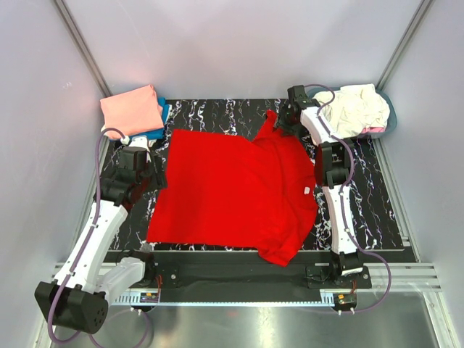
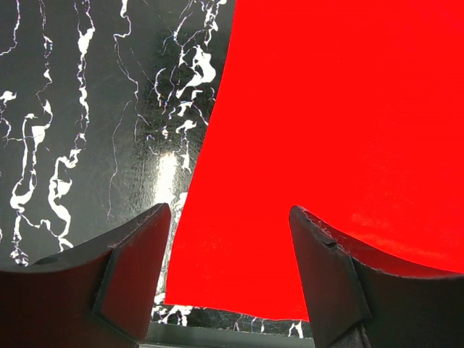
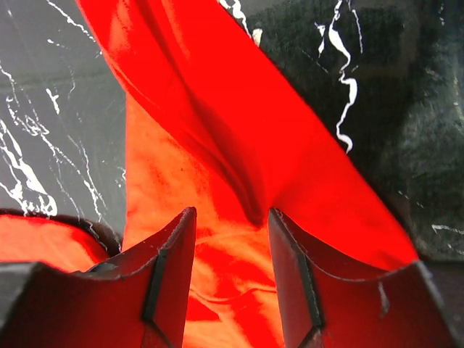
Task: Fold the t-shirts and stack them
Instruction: Flatten the tshirt out
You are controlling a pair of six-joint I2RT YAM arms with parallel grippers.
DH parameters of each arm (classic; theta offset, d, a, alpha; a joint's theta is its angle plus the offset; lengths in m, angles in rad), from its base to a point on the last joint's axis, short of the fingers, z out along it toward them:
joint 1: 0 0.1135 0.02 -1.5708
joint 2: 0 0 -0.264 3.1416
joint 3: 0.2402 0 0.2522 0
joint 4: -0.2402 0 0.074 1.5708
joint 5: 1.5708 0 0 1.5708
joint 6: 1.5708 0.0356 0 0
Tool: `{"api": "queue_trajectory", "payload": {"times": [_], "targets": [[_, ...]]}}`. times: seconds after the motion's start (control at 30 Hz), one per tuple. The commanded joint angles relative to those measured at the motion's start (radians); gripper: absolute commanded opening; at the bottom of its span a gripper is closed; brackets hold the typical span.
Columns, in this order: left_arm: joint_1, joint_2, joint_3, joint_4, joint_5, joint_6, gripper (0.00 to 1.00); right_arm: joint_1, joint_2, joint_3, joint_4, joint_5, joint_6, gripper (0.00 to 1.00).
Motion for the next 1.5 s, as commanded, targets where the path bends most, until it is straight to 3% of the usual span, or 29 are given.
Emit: {"api": "queue_trajectory", "payload": {"times": [0.0, 0.1, 0.23, 0.3, 0.47, 0.67, 0.87, 0.93, 1.03, 1.13, 1.33, 1.43, 1.47], "targets": [[0.001, -0.014, 0.018, 0.041, 0.018, -0.004, 0.72, -0.003, 0.017, 0.050, 0.007, 0.011, -0.007, 0.51], [0.001, -0.014, 0.018, 0.044, 0.018, -0.004, 0.71, -0.005, 0.015, 0.047, 0.013, 0.008, -0.006, 0.49], [0.001, -0.014, 0.016, 0.041, 0.018, -0.002, 0.71, -0.003, -0.014, 0.013, 0.039, 0.002, -0.001, 0.29], [0.000, -0.016, 0.018, 0.043, 0.018, -0.001, 0.71, -0.003, -0.023, 0.009, 0.044, -0.003, -0.004, 0.26], [0.001, -0.020, 0.016, 0.044, 0.018, -0.004, 0.71, -0.003, -0.014, 0.035, 0.041, -0.039, 0.007, 0.01], [0.001, -0.022, 0.016, 0.044, 0.018, -0.002, 0.71, 0.021, 0.035, 0.082, 0.152, -0.205, 0.034, 0.00], [0.001, -0.016, 0.018, 0.043, 0.016, -0.002, 0.71, 0.070, 0.148, 0.188, 0.436, -0.447, 0.154, 0.00], [0.001, -0.016, 0.016, 0.041, 0.012, -0.002, 0.71, 0.081, 0.191, 0.240, 0.586, -0.507, 0.253, 0.13], [0.001, -0.016, 0.016, 0.040, 0.004, -0.004, 0.71, 0.092, 0.277, 0.344, 0.683, -0.541, 0.352, 0.48], [0.001, -0.019, 0.013, 0.040, 0.004, -0.005, 0.71, 0.092, 0.241, 0.302, 0.738, -0.540, 0.369, 0.83], [0.001, -0.016, 0.013, 0.041, 0.003, -0.005, 0.71, 0.078, -0.154, -0.045, 0.667, -0.442, 0.194, 0.90], [0.001, -0.007, 0.012, 0.041, 0.000, -0.007, 0.71, 0.072, -0.357, -0.249, 0.556, -0.296, 0.098, 0.90], [0.001, -0.002, 0.012, 0.041, -0.002, -0.007, 0.71, 0.072, -0.402, -0.289, 0.450, -0.176, 0.047, 0.90]]}}
